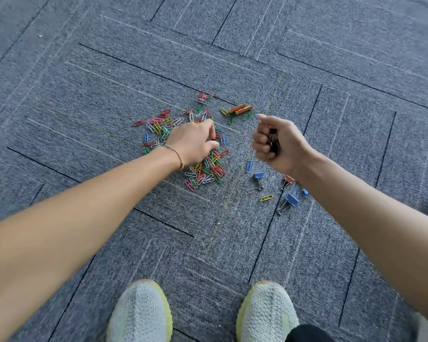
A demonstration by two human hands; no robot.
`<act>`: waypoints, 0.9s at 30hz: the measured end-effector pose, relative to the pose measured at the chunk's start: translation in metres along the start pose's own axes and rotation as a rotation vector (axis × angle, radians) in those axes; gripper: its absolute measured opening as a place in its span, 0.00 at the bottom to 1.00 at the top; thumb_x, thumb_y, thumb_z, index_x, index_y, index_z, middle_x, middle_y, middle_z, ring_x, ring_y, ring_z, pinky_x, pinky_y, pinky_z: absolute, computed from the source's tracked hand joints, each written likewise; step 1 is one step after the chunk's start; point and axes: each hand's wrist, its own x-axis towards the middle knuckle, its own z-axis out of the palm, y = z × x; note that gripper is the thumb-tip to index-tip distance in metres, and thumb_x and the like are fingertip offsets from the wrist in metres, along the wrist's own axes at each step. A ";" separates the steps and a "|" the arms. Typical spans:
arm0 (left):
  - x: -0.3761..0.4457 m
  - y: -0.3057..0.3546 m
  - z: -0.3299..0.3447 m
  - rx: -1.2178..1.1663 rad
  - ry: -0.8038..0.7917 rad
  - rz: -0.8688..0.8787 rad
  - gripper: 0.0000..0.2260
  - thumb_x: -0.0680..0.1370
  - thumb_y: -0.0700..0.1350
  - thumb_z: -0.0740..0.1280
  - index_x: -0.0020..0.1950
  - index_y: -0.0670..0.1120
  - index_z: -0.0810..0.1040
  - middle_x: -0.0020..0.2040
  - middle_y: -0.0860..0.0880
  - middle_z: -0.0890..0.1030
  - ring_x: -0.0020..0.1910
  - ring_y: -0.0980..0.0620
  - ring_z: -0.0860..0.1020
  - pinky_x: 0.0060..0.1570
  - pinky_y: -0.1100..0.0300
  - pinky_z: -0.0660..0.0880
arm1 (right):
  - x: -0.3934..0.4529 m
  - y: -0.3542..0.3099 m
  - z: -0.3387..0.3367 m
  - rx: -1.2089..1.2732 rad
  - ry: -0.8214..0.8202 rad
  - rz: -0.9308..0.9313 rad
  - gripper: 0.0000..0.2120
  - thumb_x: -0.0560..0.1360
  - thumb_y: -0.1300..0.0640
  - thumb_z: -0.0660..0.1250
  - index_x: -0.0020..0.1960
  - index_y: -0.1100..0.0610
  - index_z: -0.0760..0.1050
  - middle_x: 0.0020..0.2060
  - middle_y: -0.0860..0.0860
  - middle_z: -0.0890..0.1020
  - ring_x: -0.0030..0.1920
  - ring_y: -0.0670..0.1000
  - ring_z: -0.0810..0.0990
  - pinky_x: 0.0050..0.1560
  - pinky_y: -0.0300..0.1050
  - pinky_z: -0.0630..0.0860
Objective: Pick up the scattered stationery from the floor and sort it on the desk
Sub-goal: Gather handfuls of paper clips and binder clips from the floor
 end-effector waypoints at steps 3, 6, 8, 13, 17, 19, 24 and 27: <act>0.001 0.003 -0.004 0.063 -0.011 -0.006 0.11 0.81 0.58 0.62 0.51 0.51 0.72 0.33 0.55 0.71 0.39 0.48 0.74 0.39 0.56 0.66 | -0.005 -0.005 -0.004 0.029 0.028 -0.022 0.17 0.81 0.54 0.58 0.33 0.53 0.64 0.27 0.49 0.67 0.25 0.47 0.62 0.20 0.38 0.56; 0.002 0.004 -0.005 0.039 0.050 0.013 0.13 0.81 0.58 0.60 0.47 0.50 0.73 0.34 0.54 0.74 0.38 0.48 0.76 0.38 0.56 0.67 | -0.010 -0.010 -0.007 0.049 0.033 -0.036 0.18 0.81 0.54 0.58 0.33 0.53 0.63 0.27 0.49 0.66 0.25 0.47 0.62 0.21 0.38 0.54; 0.000 0.011 -0.009 -0.208 0.030 -0.004 0.12 0.81 0.55 0.61 0.46 0.47 0.74 0.33 0.53 0.74 0.31 0.51 0.72 0.32 0.58 0.66 | -0.013 -0.013 -0.008 0.068 0.031 -0.037 0.18 0.82 0.53 0.58 0.33 0.53 0.63 0.26 0.48 0.65 0.24 0.46 0.62 0.21 0.38 0.53; -0.013 0.048 -0.024 -1.382 -0.188 -0.144 0.11 0.81 0.44 0.56 0.39 0.47 0.69 0.29 0.51 0.67 0.25 0.53 0.63 0.22 0.63 0.60 | -0.025 -0.021 -0.014 0.170 0.035 -0.039 0.18 0.82 0.52 0.57 0.34 0.53 0.65 0.28 0.49 0.69 0.25 0.46 0.66 0.20 0.36 0.56; -0.017 0.065 -0.019 -1.794 -0.378 -0.211 0.13 0.78 0.46 0.51 0.35 0.47 0.67 0.28 0.50 0.66 0.26 0.52 0.64 0.26 0.63 0.52 | -0.034 -0.027 -0.021 0.174 0.034 -0.045 0.22 0.82 0.51 0.58 0.29 0.52 0.62 0.26 0.49 0.69 0.24 0.45 0.64 0.19 0.36 0.55; -0.018 0.070 -0.015 -1.843 -0.416 -0.285 0.15 0.79 0.48 0.53 0.32 0.48 0.64 0.27 0.50 0.67 0.24 0.53 0.66 0.24 0.65 0.52 | -0.040 -0.030 -0.027 0.138 0.037 -0.053 0.23 0.82 0.50 0.58 0.29 0.52 0.61 0.23 0.47 0.65 0.21 0.45 0.60 0.19 0.37 0.55; -0.024 0.085 -0.001 -1.740 -0.513 -0.531 0.20 0.83 0.49 0.58 0.30 0.49 0.64 0.27 0.51 0.69 0.20 0.58 0.66 0.16 0.68 0.54 | -0.055 -0.033 -0.048 -0.038 0.134 -0.084 0.18 0.84 0.48 0.58 0.37 0.53 0.70 0.23 0.46 0.64 0.21 0.44 0.59 0.18 0.38 0.57; -0.027 0.093 0.006 -1.698 -0.589 -0.631 0.19 0.83 0.49 0.59 0.32 0.49 0.66 0.25 0.54 0.66 0.18 0.59 0.62 0.16 0.68 0.53 | -0.066 -0.029 -0.059 -0.072 0.181 -0.120 0.10 0.84 0.55 0.58 0.49 0.57 0.75 0.26 0.47 0.69 0.21 0.44 0.61 0.19 0.37 0.58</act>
